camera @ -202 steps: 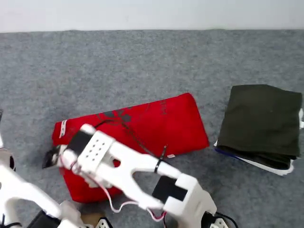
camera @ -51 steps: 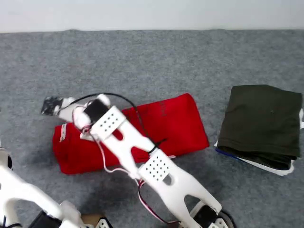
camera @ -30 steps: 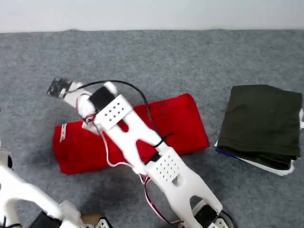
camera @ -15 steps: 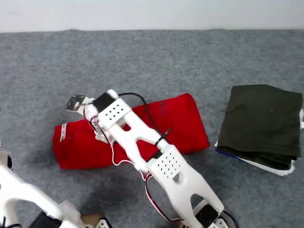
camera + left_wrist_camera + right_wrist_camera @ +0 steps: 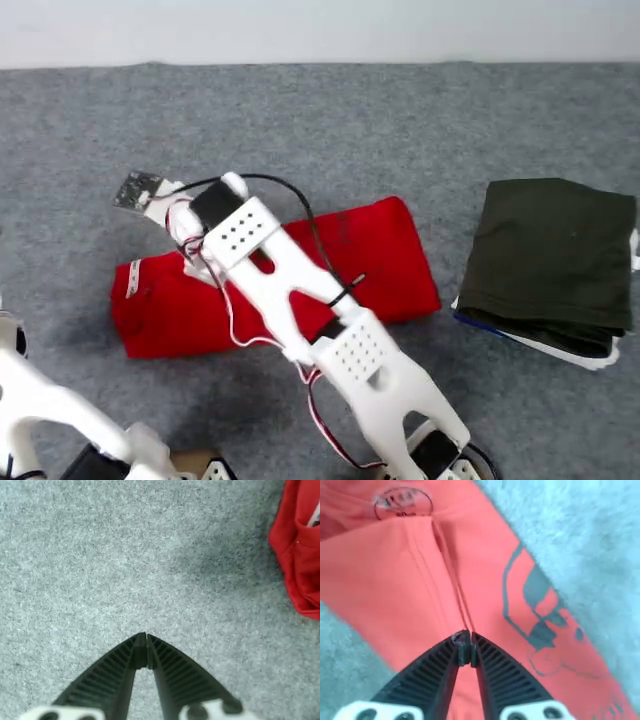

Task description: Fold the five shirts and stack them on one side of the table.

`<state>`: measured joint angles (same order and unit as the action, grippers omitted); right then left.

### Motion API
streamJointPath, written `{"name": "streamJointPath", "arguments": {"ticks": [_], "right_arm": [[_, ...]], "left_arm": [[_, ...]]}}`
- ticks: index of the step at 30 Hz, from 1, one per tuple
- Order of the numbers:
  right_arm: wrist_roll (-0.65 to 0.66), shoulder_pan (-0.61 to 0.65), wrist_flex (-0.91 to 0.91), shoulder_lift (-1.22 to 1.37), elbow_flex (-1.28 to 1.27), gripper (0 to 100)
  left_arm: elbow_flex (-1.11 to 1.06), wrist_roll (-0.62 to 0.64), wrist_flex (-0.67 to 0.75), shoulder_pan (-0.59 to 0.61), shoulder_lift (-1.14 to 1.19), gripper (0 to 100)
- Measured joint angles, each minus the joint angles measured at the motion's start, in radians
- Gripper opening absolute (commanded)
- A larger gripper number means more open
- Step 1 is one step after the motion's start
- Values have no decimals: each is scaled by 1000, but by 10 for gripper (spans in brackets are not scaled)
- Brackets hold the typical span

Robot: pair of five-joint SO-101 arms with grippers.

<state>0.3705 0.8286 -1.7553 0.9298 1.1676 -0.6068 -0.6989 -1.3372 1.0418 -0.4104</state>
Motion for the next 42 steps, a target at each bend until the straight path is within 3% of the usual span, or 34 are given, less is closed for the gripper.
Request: {"name": "streamJointPath", "arguments": {"ticks": [11, 18, 20, 42], "right_arm": [[-84, -338, -2, -391, -603, 23], [-140, -499, -2, -422, -646, 234], [-175, -532, -2, -410, -646, 251], [-244, -641, 170, -130, -644, 247]], "left_arm": [[44, 0, 0, 2, 0, 8], [49, -5, -43, 2, 0, 8], [49, -5, -64, 2, 0, 8], [49, -5, -84, -35, 0, 8]]}}
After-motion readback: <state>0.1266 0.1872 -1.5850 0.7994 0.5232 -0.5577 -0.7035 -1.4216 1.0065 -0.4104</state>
